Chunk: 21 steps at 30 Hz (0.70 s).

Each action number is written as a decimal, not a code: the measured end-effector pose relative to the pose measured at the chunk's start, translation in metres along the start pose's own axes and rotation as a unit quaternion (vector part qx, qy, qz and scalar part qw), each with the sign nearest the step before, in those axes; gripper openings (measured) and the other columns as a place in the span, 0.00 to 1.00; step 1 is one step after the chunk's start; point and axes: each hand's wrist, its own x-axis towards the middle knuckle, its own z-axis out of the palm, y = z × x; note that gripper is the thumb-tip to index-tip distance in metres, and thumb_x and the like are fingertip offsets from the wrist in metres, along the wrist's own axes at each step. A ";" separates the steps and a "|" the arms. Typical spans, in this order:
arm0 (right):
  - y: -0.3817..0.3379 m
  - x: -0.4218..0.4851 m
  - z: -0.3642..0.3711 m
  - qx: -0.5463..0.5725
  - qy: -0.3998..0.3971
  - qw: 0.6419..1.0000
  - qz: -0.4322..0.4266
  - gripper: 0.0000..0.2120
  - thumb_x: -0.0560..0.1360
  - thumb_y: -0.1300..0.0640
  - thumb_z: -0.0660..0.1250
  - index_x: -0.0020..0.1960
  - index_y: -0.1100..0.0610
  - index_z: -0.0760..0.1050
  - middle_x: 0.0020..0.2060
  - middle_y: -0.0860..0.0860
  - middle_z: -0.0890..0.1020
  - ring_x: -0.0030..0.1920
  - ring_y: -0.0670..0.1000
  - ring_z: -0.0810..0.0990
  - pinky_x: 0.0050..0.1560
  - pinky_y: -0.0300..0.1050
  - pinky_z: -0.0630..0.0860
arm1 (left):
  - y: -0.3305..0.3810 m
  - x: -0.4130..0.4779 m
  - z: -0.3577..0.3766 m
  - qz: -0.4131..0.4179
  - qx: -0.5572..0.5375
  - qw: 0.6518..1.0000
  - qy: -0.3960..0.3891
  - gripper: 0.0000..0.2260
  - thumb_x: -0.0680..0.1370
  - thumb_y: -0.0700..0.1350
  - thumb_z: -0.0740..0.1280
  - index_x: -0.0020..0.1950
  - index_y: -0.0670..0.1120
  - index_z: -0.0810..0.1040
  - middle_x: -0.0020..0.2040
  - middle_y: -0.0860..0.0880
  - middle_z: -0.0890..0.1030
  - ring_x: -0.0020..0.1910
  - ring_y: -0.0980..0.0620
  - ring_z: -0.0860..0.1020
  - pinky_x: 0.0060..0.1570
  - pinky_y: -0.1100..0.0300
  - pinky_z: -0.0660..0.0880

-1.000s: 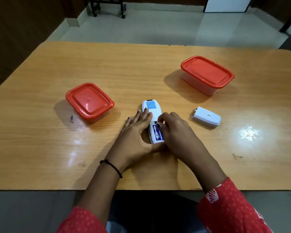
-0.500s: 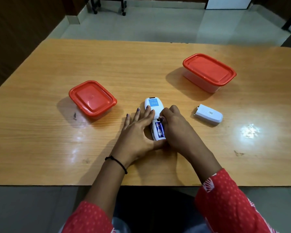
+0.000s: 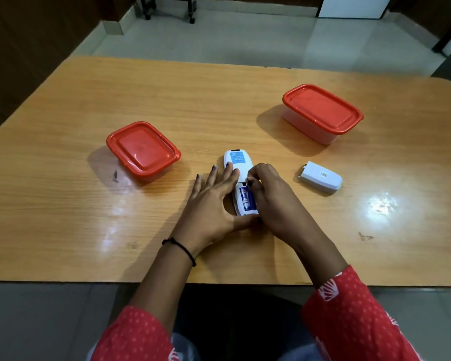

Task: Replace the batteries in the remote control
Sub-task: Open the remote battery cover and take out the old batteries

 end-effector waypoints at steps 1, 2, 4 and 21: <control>0.001 -0.002 -0.001 0.002 0.000 1.000 -0.002 0.04 0.80 0.58 0.58 0.45 0.54 0.67 0.42 0.48 0.73 0.38 0.44 0.72 0.35 0.31 0.66 | 0.000 0.000 0.000 0.001 0.002 1.000 0.000 0.43 0.67 0.60 0.71 0.76 0.55 0.54 0.78 0.59 0.50 0.76 0.61 0.41 0.75 0.54 0.36; 0.002 -0.004 -0.003 0.008 0.002 1.000 -0.004 0.03 0.78 0.58 0.61 0.45 0.54 0.69 0.40 0.46 0.75 0.38 0.44 0.74 0.35 0.32 0.66 | -0.001 0.000 0.000 0.003 0.005 1.000 -0.002 0.42 0.67 0.60 0.71 0.76 0.55 0.54 0.78 0.59 0.50 0.76 0.61 0.41 0.75 0.54 0.36; 0.002 -0.009 -0.006 0.036 0.026 0.999 -0.009 0.04 0.74 0.60 0.67 0.45 0.53 0.72 0.37 0.43 0.77 0.38 0.44 0.77 0.37 0.34 0.69 | -0.002 -0.001 -0.001 0.006 0.009 1.000 -0.005 0.42 0.67 0.61 0.70 0.76 0.55 0.53 0.78 0.59 0.49 0.76 0.61 0.41 0.75 0.54 0.36; 0.044 -0.004 -0.034 -0.130 0.125 0.978 0.108 0.08 0.74 0.60 0.68 0.51 0.58 0.83 0.48 0.56 0.80 0.49 0.54 0.78 0.47 0.39 0.68 | 0.011 -0.009 -0.010 -0.032 -0.049 0.998 -0.006 0.45 0.64 0.58 0.75 0.75 0.57 0.54 0.73 0.68 0.50 0.70 0.62 0.42 0.74 0.56 0.44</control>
